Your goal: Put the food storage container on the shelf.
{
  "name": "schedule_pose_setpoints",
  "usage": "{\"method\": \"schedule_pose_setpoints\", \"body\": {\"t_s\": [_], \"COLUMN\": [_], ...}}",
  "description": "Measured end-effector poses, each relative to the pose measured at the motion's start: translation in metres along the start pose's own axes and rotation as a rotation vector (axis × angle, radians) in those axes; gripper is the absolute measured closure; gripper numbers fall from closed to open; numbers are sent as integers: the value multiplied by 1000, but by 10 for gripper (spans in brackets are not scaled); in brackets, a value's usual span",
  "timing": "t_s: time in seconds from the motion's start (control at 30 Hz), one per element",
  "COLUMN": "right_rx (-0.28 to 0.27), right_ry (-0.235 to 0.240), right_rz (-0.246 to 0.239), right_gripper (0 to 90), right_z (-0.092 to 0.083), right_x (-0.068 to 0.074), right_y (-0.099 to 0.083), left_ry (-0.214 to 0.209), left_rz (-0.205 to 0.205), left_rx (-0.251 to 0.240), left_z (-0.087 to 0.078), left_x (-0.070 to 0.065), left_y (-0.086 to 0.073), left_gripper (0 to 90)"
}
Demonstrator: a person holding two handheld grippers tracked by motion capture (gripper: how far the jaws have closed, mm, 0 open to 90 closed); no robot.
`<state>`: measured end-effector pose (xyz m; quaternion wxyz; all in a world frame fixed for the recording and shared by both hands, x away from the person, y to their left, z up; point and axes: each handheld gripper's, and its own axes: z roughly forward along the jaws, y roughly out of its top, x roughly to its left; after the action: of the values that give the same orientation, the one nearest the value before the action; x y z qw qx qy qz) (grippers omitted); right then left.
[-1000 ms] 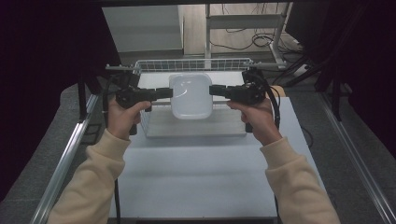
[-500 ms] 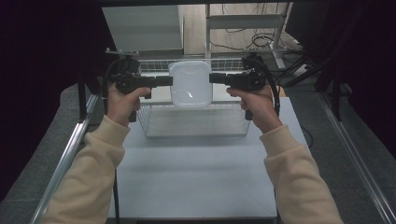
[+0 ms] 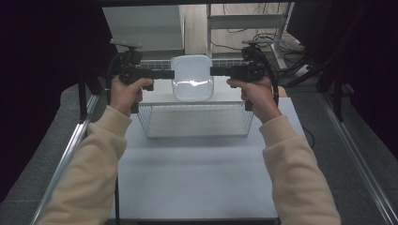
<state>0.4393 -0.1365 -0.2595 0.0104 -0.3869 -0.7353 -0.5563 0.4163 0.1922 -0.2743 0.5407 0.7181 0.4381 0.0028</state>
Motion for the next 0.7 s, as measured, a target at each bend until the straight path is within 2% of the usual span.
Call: {"method": "schedule_pose_setpoints", "body": {"t_s": [0.33,0.47,0.7], "right_rx": [43,53,65], "right_ry": [-15,-21,-10], "right_rz": [87,109,183], "right_gripper": [792,793,790], "right_z": [15,19,24], "right_x": [-22,-28,-41], "right_y": [1,1,7], "left_ry": [3,6,10], "left_rz": [-50,-71,-110], "left_rx": [52,63,80], "left_z": [16,22,30], "left_x": [16,22,29], "left_y": [4,7,19], "left_gripper": [788,786,784]}}
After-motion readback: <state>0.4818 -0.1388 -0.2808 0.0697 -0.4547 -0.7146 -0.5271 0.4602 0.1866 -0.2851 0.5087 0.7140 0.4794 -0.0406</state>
